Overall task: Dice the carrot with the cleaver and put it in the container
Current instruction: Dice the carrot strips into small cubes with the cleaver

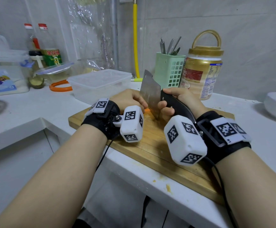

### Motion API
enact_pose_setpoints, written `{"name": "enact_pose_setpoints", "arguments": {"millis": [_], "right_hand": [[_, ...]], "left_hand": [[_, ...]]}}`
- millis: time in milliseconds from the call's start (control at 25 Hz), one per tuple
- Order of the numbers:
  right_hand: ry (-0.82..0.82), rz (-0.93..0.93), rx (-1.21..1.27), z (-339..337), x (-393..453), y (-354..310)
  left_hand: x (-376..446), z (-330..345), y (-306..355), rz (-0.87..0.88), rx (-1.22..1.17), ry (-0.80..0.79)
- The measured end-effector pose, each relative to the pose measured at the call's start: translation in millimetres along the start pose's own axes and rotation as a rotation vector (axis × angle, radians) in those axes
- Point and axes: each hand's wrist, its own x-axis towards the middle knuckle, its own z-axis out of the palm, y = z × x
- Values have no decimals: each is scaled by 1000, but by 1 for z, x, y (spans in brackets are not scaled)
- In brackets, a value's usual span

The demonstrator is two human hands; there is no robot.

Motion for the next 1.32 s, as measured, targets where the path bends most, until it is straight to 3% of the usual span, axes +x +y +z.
{"name": "enact_pose_setpoints", "arguments": {"millis": [280, 920, 1320], "right_hand": [[6, -34, 44, -4, -3, -2], [-27, -31, 3, -1, -3, -2], [40, 5, -99, 7, -1, -3]], "left_hand": [[-2, 3, 0, 10, -50, 67], [-2, 3, 0, 14, -45, 63], [0, 2, -2, -16, 20, 81]]}}
